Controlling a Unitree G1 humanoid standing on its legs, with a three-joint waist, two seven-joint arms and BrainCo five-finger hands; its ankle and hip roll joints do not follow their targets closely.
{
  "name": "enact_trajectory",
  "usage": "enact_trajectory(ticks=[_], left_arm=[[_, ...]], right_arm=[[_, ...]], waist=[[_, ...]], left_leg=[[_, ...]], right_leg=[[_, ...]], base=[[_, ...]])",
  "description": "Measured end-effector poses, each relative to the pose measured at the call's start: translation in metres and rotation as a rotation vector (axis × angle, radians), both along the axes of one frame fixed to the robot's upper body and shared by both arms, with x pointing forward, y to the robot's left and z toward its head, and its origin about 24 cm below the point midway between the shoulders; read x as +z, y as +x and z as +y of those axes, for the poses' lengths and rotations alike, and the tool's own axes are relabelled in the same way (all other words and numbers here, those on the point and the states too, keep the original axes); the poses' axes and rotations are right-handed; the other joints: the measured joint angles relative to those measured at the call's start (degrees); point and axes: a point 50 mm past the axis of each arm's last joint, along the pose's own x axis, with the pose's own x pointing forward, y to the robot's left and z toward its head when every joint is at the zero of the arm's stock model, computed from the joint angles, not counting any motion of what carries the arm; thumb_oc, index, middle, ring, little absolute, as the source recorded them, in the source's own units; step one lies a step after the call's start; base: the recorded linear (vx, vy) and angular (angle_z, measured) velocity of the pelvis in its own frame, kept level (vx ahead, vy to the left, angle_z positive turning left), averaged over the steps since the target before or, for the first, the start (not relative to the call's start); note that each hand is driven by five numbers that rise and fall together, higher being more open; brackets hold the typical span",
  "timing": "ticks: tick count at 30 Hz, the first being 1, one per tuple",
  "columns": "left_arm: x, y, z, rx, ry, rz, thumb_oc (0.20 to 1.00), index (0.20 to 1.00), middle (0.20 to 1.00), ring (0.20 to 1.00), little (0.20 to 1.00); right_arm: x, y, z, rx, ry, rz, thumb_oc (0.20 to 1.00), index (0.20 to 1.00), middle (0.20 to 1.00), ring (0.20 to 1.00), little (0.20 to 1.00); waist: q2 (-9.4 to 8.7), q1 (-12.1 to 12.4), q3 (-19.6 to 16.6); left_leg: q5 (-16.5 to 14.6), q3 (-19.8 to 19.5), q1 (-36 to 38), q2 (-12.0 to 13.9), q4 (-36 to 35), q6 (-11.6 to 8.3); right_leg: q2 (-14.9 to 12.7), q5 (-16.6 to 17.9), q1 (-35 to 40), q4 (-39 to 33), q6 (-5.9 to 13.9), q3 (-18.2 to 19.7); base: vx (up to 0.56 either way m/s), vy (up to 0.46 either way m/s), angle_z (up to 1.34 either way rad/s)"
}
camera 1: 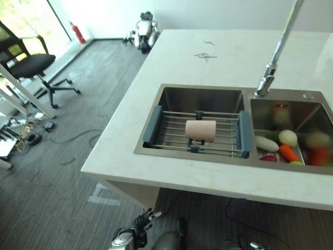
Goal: Place the dishes in the dishwasher.
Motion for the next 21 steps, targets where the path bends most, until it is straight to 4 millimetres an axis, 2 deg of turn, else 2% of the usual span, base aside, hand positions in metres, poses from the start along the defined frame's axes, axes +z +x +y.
enact_trajectory(ticks=[1,2,3,4,7,8,9,10,12,13,15,16,18,21], left_arm=[[-0.005,-0.016,0.001,0.015,0.0,0.06,1.0,1.0,1.0,1.0,1.0],[-0.007,-0.023,0.001,0.017,-0.002,0.074,1.0,1.0,1.0,1.0,1.0],[-0.007,-0.024,0.001,0.014,-0.006,0.073,1.0,1.0,1.0,1.0,1.0],[-0.007,-0.025,0.004,0.016,-0.001,0.073,1.0,1.0,1.0,1.0,1.0],[-0.005,-0.028,0.017,0.036,0.023,0.075,1.0,1.0,1.0,1.0,1.0],[-0.004,-0.025,0.016,0.035,0.023,0.069,1.0,1.0,1.0,1.0,1.0],[-0.001,-0.02,0.019,0.026,0.03,0.043,1.0,1.0,1.0,1.0,1.0],[0.001,-0.016,0.021,0.03,0.032,0.029,1.0,1.0,1.0,1.0,1.0],[0.002,-0.013,0.025,0.087,0.029,0.012,1.0,1.0,1.0,1.0,1.0],[0.002,-0.014,0.024,0.111,0.027,0.01,1.0,1.0,1.0,1.0,1.0],[0.0,-0.023,0.029,0.205,0.038,0.02,1.0,1.0,1.0,1.0,1.0],[0.0,-0.028,0.031,0.235,0.054,0.029,1.0,1.0,1.0,1.0,1.0],[-0.003,-0.042,0.035,0.277,0.093,0.065,1.0,1.0,1.0,1.0,1.0],[-0.002,-0.056,0.046,0.419,0.138,0.075,1.0,1.0,1.0,1.0,1.0]], right_arm=[[0.0,0.002,0.002,-0.005,0.005,-0.013,1.0,1.0,1.0,1.0,1.0],[0.0,0.005,0.004,-0.01,0.014,-0.025,1.0,1.0,1.0,1.0,1.0],[0.001,0.011,0.005,-0.021,0.018,-0.046,1.0,1.0,1.0,1.0,1.0],[0.001,0.015,0.007,-0.04,0.026,-0.058,1.0,1.0,1.0,1.0,1.0],[0.004,0.028,0.005,-0.061,0.021,-0.119,1.0,1.0,1.0,1.0,1.0],[0.005,0.029,0.004,-0.061,0.016,-0.122,1.0,1.0,1.0,1.0,1.0],[0.007,0.036,0.002,-0.058,0.008,-0.136,1.0,1.0,1.0,1.0,1.0],[0.008,0.04,0.001,-0.057,0.003,-0.143,1.0,1.0,1.0,1.0,1.0],[0.011,0.053,0.001,-0.046,-0.001,-0.167,1.0,1.0,1.0,1.0,1.0],[0.009,0.048,0.001,-0.05,0.0,-0.148,1.0,1.0,1.0,1.0,1.0],[0.008,0.041,0.0,-0.056,0.0,-0.126,1.0,1.0,1.0,1.0,1.0],[0.008,0.039,0.0,-0.059,-0.003,-0.122,1.0,1.0,1.0,1.0,1.0],[0.009,0.037,-0.007,-0.07,-0.02,-0.117,1.0,1.0,1.0,1.0,1.0],[0.018,0.036,-0.037,-0.096,-0.091,-0.126,1.0,1.0,1.0,1.0,1.0]], waist=[[0.53,0.05,-1.28],[0.9,0.02,-1.63],[1.44,-0.08,-1.77],[1.46,0.11,-1.73],[0.92,1.37,-1.75],[1.19,1.3,-1.6],[2.65,1.34,-0.7],[2.79,1.76,0.37],[1.49,1.61,1.56],[1.36,1.89,1.65],[1.13,2.79,1.74],[1.58,3.1,1.58],[2.41,3.36,1.12],[4.25,3.35,0.05]], left_leg=[[-4.27,-0.22,0.46,-0.17,1.31,-0.71],[-4.49,0.14,1.28,-1.2,0.43,-0.21],[-3.56,0.09,1.96,-1.38,-1.42,1.24],[-2.94,0.4,2.87,-1.32,-2.88,1.78],[-3.47,2.79,4.62,-1.17,-4.41,2.41],[-3.51,2.77,4.82,-0.94,-4.5,2.46],[-3.47,2.88,5.35,0.89,-4.7,2.55],[-3.71,3.59,5.09,1.36,-4.52,2.12],[-3.87,5.02,3.83,0.97,-4.5,1.22],[-3.68,4.98,3.49,0.96,-4.46,0.87],[-3.7,4.98,3.12,1.57,-4.24,-0.46],[-4.13,4.81,2.55,2.93,-3.48,-1.64],[-3.72,4.39,2.06,4.57,-3.61,-3.33],[-3.58,4.36,2.25,5.75,-3.65,-4.08]], right_leg=[[-0.03,-0.81,0.23,0.99,0.17,-0.01],[-0.89,-0.73,-0.6,3.36,0.28,0.85],[-1.19,-0.55,-3.13,6.29,0.02,1.09],[-0.98,-0.61,-4.38,6.62,0.02,1.27],[-1.05,4.38,-7.18,4.34,0.27,-0.59],[-0.9,5.36,-7.11,3.87,0.66,-1.13],[0.1,7.09,-7.7,3.73,1.25,-2.91],[-1.0,6.55,-10.98,5.27,2.0,-2.95],[-2.08,6.9,-15.22,5.22,1.41,-0.81],[-2.21,6.97,-16.01,4.57,1.34,-0.13],[-1.96,8.01,-15.89,3.93,0.96,-1.48],[-1.1,9.61,-15.58,2.7,0.59,-2.78],[0.58,9.3,-15.86,2.07,-0.97,-3.47],[1.6,7.63,-16.68,3.9,-2.72,-3.5]], base=[[0.12,0.21,-0.13],[0.1,0.146,-0.11],[0.11,0.151,-0.1],[0.1,0.131,-0.12],[0.07,0.09,-0.33],[-0.06,-0.085,-0.24],[-0.08,-0.221,-0.41],[-0.08,-0.249,-0.53],[-0.01,-0.176,-0.21],[0.01,-0.171,0.08],[0.03,-0.141,-0.05],[0.03,-0.082,-0.06],[0.03,-0.015,-0.04],[0.05,0.013,-0.04]])
